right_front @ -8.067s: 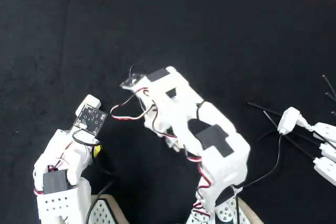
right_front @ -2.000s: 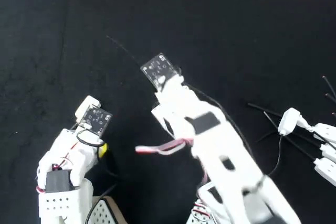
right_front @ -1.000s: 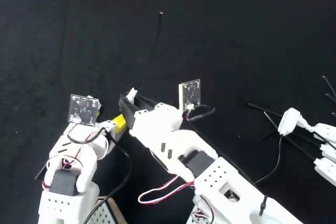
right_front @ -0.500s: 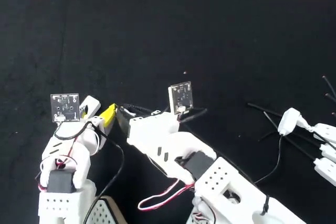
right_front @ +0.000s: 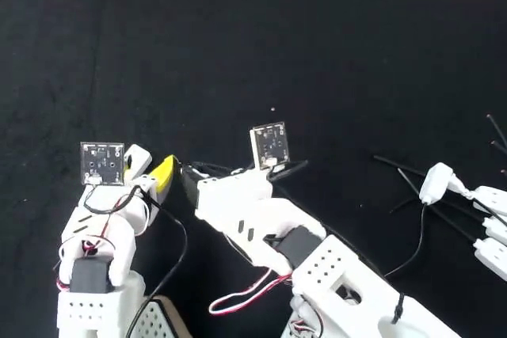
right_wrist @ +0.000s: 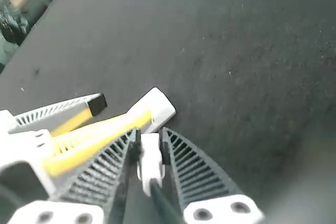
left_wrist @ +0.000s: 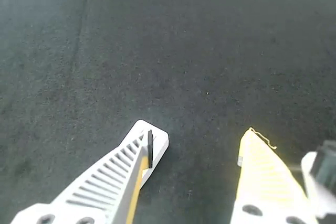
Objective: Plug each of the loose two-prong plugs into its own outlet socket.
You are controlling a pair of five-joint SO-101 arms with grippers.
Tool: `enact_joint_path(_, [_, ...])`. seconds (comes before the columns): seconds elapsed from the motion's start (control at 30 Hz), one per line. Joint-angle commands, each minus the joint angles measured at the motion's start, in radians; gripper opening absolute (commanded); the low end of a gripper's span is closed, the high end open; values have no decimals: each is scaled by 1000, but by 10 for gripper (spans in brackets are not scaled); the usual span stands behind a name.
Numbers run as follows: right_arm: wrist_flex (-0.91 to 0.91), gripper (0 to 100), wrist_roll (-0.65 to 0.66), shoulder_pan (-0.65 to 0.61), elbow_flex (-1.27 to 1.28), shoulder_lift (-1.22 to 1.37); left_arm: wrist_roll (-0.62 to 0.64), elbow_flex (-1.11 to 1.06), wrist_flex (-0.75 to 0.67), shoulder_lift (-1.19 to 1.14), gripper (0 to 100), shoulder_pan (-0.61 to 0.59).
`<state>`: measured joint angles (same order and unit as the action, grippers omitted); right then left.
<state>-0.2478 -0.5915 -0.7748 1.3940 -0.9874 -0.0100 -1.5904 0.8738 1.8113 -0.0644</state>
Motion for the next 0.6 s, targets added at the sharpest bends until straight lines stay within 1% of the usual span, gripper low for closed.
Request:
enact_joint_path(0.0, [9, 11, 17, 20, -25, 1, -12, 21, -44, 6, 279, -18])
enact_joint_path(0.03, [11, 11, 20, 31, -27, 15, -12, 21, -44, 6, 279, -21])
enact_joint_path(0.1, [11, 11, 66, 60, -50, 64, -41, 19, -43, 6, 279, -22])
enact_joint_path(0.17, [12, 11, 87, 117, -94, 145, -95, 24, 0, 6, 277, -21])
enact_joint_path(0.27, [12, 11, 87, 190, -203, 298, -170, 27, 61, 6, 278, 18])
enact_joint_path(0.4, [12, 11, 94, 192, -302, 441, -259, 15, 100, 6, 277, 119])
enact_joint_path(0.57, [5, 11, 91, 206, -302, 398, -269, -8, 95, 6, 277, 142])
